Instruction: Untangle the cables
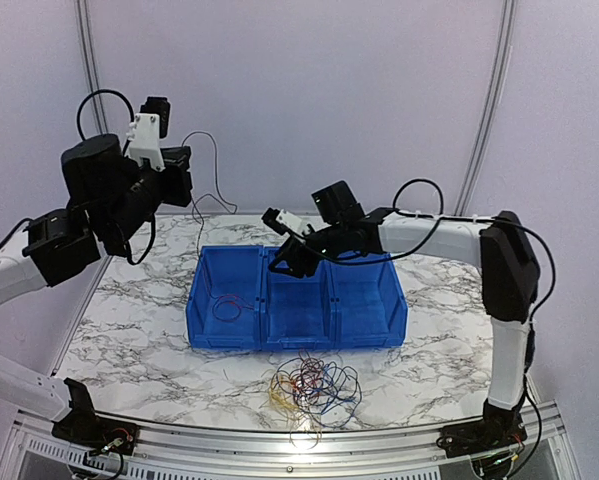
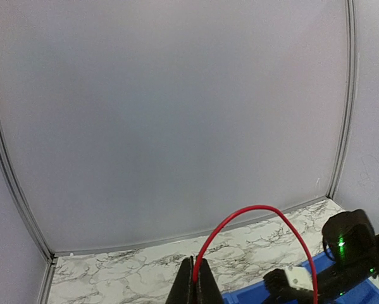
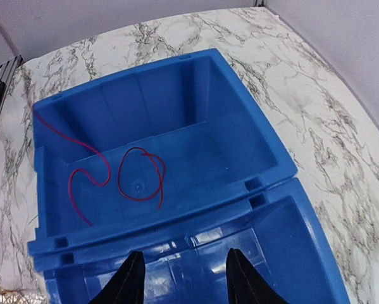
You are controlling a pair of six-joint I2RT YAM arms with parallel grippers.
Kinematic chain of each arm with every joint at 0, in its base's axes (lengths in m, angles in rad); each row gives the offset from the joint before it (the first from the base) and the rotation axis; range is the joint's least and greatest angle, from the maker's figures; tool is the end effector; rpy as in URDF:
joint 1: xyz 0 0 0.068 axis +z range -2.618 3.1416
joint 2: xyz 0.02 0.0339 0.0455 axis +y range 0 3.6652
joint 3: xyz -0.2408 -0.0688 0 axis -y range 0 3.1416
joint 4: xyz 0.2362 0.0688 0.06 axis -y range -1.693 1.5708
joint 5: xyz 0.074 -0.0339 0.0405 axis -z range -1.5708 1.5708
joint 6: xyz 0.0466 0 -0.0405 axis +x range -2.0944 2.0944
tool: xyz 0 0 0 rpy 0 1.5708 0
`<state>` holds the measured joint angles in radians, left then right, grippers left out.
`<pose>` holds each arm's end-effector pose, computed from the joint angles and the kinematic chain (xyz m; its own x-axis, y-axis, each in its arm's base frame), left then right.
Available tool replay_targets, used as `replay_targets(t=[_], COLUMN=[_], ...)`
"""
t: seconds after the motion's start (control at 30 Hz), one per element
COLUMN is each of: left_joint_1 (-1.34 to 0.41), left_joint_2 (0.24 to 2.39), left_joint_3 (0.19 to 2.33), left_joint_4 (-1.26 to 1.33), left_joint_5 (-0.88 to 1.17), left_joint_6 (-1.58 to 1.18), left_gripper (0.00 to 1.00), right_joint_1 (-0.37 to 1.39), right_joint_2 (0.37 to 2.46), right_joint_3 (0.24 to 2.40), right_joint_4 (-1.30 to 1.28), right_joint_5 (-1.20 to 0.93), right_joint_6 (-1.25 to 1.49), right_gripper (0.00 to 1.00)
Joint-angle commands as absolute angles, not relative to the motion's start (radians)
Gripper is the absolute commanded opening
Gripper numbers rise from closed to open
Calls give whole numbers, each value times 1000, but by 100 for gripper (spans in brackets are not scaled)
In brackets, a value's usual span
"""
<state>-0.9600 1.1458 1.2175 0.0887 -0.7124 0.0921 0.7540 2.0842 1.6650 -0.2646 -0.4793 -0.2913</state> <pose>0.1740 -0.1954 0.4271 0.1142 -0.0417 -0.9926 0.2404 0.9706 -0.0132 0.3263 0.3359 0.2090 -0.1918 -0.5297 -0.8262 -0.9637 0.2610 0.0564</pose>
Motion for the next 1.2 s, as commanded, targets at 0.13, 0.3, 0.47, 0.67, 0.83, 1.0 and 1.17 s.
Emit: replay_targets(t=[0.13,0.3,0.47,0.67,0.83,1.0,1.17], left_joint_1=[-910,-893,-869,-858,-833,-813,-798], left_joint_2=[1214,1238,1258,1310,1381,1465,1535], left_joint_3=[1185,1144,1102,1117,1135,1166,1196], left_joint_4=[153,67,-50,-188,-254,-299,-308], left_joint_5=[-575,-564,-563,-512,-506,-442,-437], left_joint_6=[-53,-123,-251,-375,-437,-485,-495], left_gripper=[0,0,0,0,0,0,0], right_joint_1=[726,651,502,399,349,342,342], right_joint_2=[1624,1382,1211,1142,1123,1125,1129], right_joint_3=[1352,1113,899,814,794,779,774], right_joint_4=[-242,-214,-99,-41,-31,-22,-20], right_joint_5=[-469,-495,-576,-553,-575,-592,-593], right_joint_6=[-421,-468,-433,-457,-449,-450,-455], right_gripper=[45,49,54,56,56,56,56])
